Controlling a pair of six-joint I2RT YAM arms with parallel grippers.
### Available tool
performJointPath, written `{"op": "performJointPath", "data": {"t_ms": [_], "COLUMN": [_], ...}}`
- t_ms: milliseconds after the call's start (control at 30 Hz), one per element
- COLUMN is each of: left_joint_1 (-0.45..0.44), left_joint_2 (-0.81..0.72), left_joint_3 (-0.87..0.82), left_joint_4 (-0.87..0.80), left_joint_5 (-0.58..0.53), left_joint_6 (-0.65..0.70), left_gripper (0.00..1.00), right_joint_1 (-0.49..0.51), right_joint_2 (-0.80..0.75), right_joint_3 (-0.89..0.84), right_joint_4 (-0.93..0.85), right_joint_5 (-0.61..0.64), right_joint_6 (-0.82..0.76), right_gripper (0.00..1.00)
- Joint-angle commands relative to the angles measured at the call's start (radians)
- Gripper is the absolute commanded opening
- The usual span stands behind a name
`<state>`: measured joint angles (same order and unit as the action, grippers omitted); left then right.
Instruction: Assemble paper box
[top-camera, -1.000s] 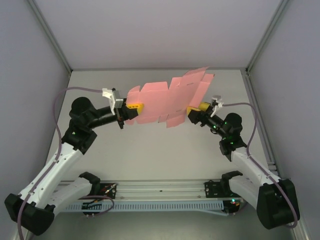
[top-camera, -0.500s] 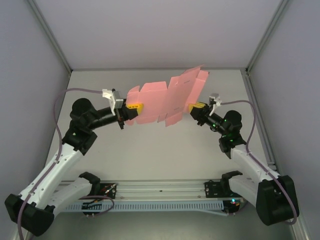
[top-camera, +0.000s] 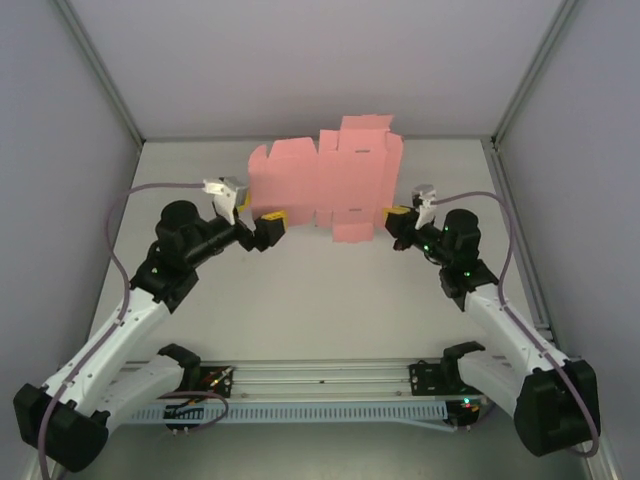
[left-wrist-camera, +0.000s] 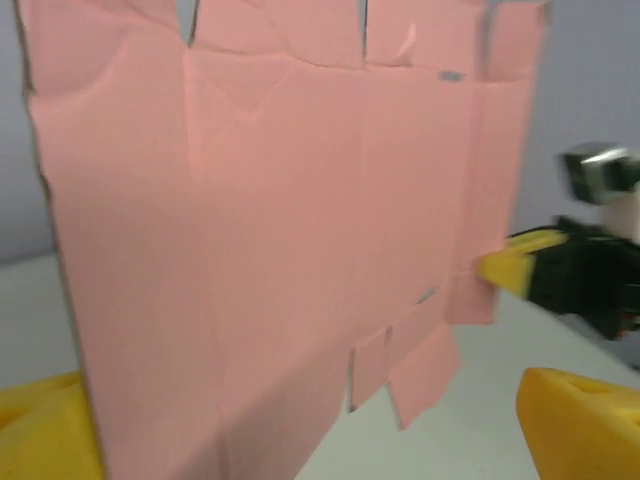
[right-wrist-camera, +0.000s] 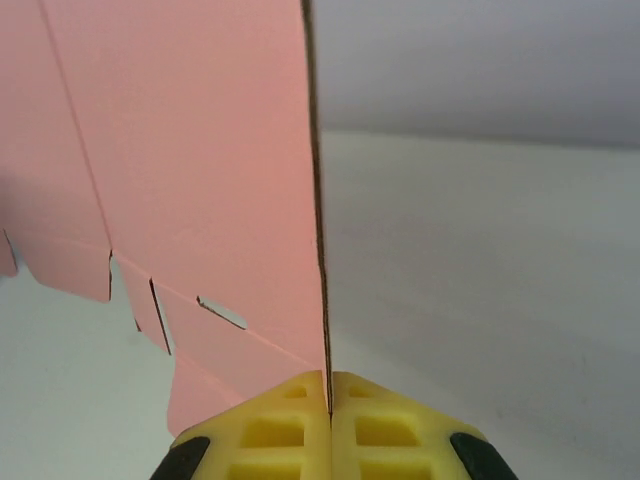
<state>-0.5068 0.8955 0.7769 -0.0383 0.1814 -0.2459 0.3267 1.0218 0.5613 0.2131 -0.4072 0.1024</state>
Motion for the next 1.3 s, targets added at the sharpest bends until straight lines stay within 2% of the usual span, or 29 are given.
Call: {"op": "performJointPath", "data": {"t_ms": [0,100,267,367,467,700,867,1267], "left_joint_1": [-0.004,-0.004,-0.004,-0.002,0.000,0.027,0.057,0.054], "left_joint_2": [-0.002,0.019,0.076,0.125,0.182,0.262,0.343,0.535], "left_joint_3": [-0.007,0.003,0.032,0.065,0.113,0.184,0.200,0.230], "left_joint_4": [-0.178,-0.217,-0.205,-0.176,-0.155,-0.147,-0.120,-0.108], "left_joint_5": [-0.302,-0.365,-0.370,-0.370,-0.368,-0.357,-0.326,-0.306], "left_joint_6": [-0.079,-0.097,-0.092,-0.069,-0.069,-0.092,-0.080,-0.008], "left_gripper": [1.00,1.00,1.00,1.00,1.00,1.00,1.00,1.00], "right_joint_1": [0.090,0.149,0.245,0.328,0.385,0.455,0.491,0.505], "right_joint_2": [0.079,0.170,0.303,0.353,0.399,0.515,0.534,0.512], "right_joint_3": [0.033,0.097,0.224,0.262,0.288,0.317,0.276,0.285], "right_joint_4": [-0.192,-0.268,-0.356,-0.320,-0.262,-0.123,0.027,-0.006], "right_joint_5": [0.178,0.291,0.505,0.668,0.772,0.951,0.959,0.916], "right_joint_6": [-0.174,-0.244,-0.424,-0.602,-0.778,-1.005,-1.042,-0.971], "right_gripper": [0.00,0.00,0.00,0.00,0.00,0.00,0.00,0.00]}}
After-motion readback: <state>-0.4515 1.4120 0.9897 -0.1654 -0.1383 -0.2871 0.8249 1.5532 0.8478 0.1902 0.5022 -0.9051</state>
